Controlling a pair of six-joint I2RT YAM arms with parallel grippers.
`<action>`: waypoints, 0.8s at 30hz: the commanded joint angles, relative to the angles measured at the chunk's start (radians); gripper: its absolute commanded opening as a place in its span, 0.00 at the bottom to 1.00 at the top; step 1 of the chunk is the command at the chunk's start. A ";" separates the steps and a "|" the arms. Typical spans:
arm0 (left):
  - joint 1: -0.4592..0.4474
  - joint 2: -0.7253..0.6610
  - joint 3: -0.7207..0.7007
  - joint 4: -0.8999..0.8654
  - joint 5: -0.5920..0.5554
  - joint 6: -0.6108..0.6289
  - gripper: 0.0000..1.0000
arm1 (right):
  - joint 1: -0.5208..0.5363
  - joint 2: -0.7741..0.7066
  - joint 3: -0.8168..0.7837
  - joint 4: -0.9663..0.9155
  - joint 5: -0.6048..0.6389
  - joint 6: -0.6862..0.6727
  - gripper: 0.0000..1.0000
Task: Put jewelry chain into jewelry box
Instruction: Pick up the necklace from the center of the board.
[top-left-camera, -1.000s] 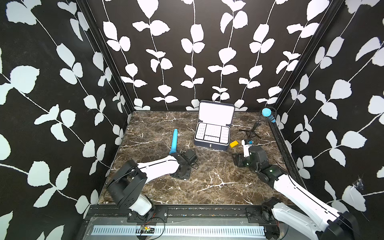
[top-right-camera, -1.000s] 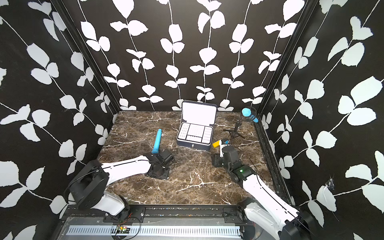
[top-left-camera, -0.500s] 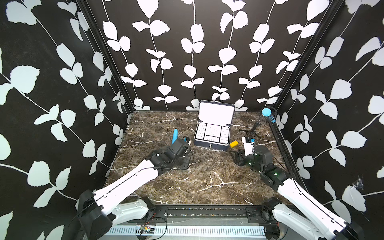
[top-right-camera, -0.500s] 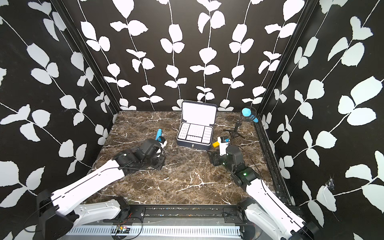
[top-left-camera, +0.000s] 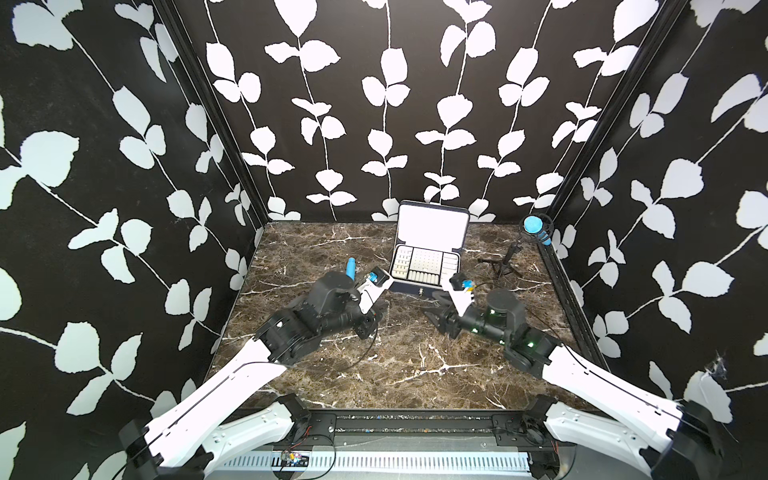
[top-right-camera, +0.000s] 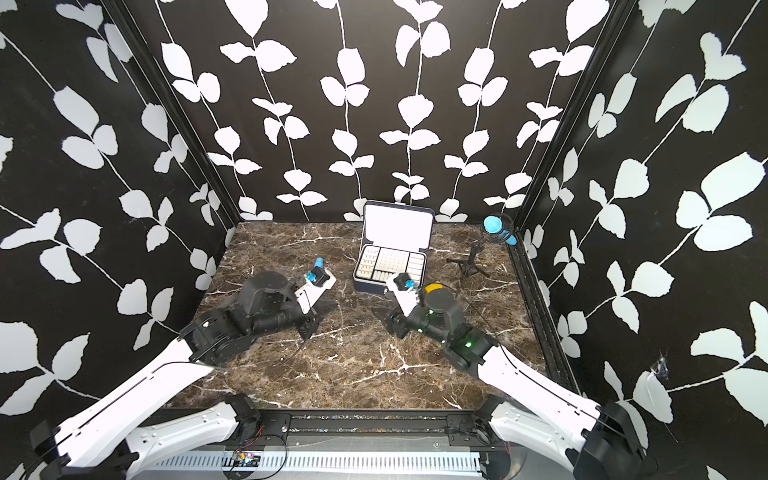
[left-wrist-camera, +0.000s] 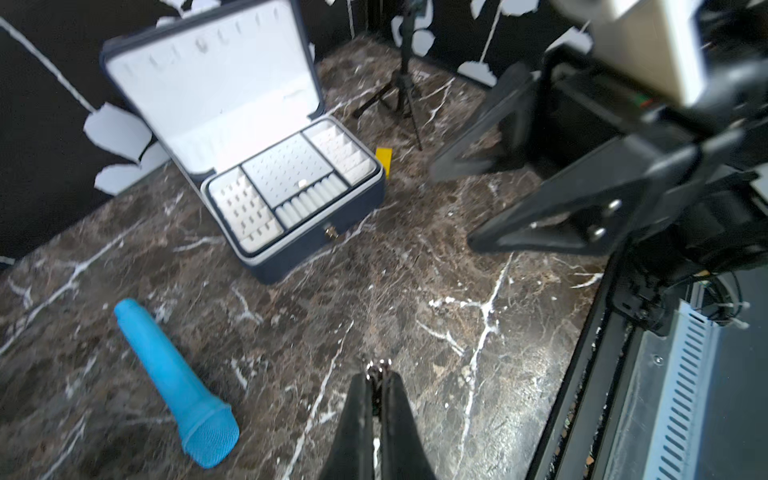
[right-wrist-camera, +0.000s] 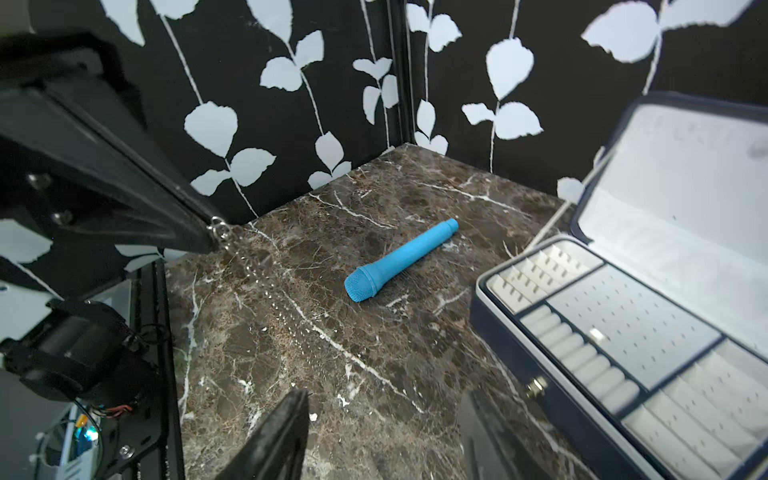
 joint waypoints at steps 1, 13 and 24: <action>0.005 -0.047 -0.060 0.161 0.168 0.137 0.00 | 0.067 0.023 0.017 0.162 0.089 -0.212 0.58; 0.005 -0.110 -0.121 0.256 0.403 0.403 0.00 | 0.184 -0.021 -0.061 0.245 0.228 -0.464 0.57; 0.004 -0.109 -0.129 0.270 0.493 0.411 0.00 | 0.248 -0.082 -0.154 0.309 0.268 -0.501 0.53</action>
